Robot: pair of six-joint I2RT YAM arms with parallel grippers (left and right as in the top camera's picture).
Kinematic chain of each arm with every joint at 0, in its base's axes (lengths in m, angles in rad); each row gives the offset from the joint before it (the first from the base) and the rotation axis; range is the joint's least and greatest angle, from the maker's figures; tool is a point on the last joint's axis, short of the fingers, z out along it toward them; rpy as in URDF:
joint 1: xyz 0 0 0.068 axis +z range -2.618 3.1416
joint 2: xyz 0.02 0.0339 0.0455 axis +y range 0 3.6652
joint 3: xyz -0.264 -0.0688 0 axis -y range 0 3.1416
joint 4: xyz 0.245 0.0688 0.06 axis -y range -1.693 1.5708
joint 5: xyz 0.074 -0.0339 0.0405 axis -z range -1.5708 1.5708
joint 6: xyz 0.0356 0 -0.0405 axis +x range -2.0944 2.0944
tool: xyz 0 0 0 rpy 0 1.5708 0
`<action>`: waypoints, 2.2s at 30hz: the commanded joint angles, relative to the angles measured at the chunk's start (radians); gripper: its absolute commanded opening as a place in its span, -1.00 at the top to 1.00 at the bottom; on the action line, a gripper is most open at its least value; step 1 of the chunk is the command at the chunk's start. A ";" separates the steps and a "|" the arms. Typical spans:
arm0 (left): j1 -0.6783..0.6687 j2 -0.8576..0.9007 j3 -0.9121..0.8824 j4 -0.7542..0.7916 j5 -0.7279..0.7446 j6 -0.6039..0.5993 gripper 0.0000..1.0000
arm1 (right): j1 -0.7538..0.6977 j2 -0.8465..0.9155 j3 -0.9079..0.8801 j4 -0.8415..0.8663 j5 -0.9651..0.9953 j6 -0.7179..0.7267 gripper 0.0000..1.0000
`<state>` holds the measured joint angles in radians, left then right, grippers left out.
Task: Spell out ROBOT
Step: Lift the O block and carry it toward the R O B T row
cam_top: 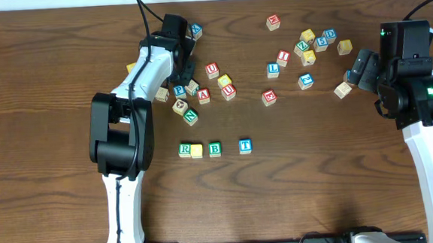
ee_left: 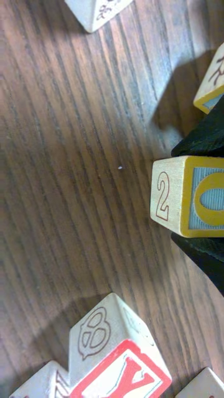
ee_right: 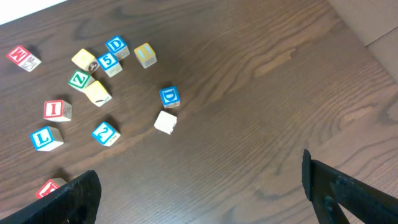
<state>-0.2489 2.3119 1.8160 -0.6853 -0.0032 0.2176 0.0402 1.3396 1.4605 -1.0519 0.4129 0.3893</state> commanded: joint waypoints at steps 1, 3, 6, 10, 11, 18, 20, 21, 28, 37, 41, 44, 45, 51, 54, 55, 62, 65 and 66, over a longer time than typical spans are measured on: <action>0.006 0.005 -0.004 0.012 -0.005 0.006 0.30 | -0.003 -0.002 0.015 0.000 0.014 -0.009 -0.98; 0.006 0.005 -0.003 0.021 -0.006 0.006 0.46 | -0.003 -0.002 0.015 0.000 0.014 -0.009 -0.98; 0.006 -0.007 0.016 0.021 -0.008 0.006 0.52 | -0.003 -0.002 0.015 0.000 0.014 -0.009 -0.98; 0.006 -0.074 0.034 0.017 -0.009 0.005 0.52 | -0.003 -0.002 0.015 0.000 0.014 -0.009 -0.99; 0.005 -0.113 0.034 0.017 -0.009 0.004 0.52 | -0.003 -0.002 0.015 0.000 0.014 -0.009 -0.98; 0.002 -0.328 0.034 -0.017 -0.008 -0.119 0.52 | -0.003 -0.002 0.015 0.000 0.014 -0.009 -0.98; 0.002 -0.396 0.034 -0.049 -0.008 -0.179 0.51 | -0.003 -0.002 0.015 0.000 0.014 -0.009 -0.99; 0.002 -0.427 0.034 -0.074 -0.006 -0.210 0.51 | -0.003 -0.002 0.015 0.000 0.014 -0.009 -0.99; -0.011 -0.565 0.034 -0.313 0.093 -0.306 0.50 | -0.003 -0.002 0.015 0.000 0.014 -0.009 -0.98; -0.071 -0.573 -0.005 -0.629 0.127 -0.398 0.53 | -0.003 -0.002 0.015 0.000 0.014 -0.009 -0.99; -0.132 -0.573 -0.058 -0.680 0.126 -0.404 0.55 | -0.003 -0.002 0.015 0.000 0.014 -0.009 -0.99; -0.211 -0.573 -0.127 -0.679 0.122 -0.416 0.72 | -0.003 -0.002 0.015 0.000 0.014 -0.009 -0.98; -0.235 -0.573 -0.147 -0.678 0.122 -0.419 0.74 | -0.003 -0.002 0.015 0.000 0.014 -0.009 -0.98; -0.384 -0.575 -0.306 -0.600 0.122 -0.456 0.85 | -0.003 -0.002 0.015 0.000 0.014 -0.009 -0.99; -0.434 -0.575 -0.352 -0.565 0.114 -0.484 0.85 | -0.003 -0.002 0.015 0.000 0.014 -0.009 -0.99; -0.443 -0.575 -0.357 -0.562 0.107 -0.496 0.85 | -0.003 -0.002 0.015 0.000 0.014 -0.009 -0.99; -0.496 -0.608 -0.360 -0.562 -0.034 -0.609 0.85 | -0.003 -0.002 0.015 0.000 0.014 -0.009 -0.98; -0.523 -0.679 -0.383 -0.559 -0.140 -0.662 0.85 | -0.003 -0.002 0.015 0.000 0.014 -0.009 -0.99; -0.529 -0.714 -0.398 -0.555 -0.172 -0.675 0.85 | -0.003 -0.002 0.015 0.000 0.014 -0.009 -0.98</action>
<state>-0.7574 1.6997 1.4410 -1.2396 -0.0311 -0.3782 0.0402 1.3396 1.4605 -1.0515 0.4129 0.3889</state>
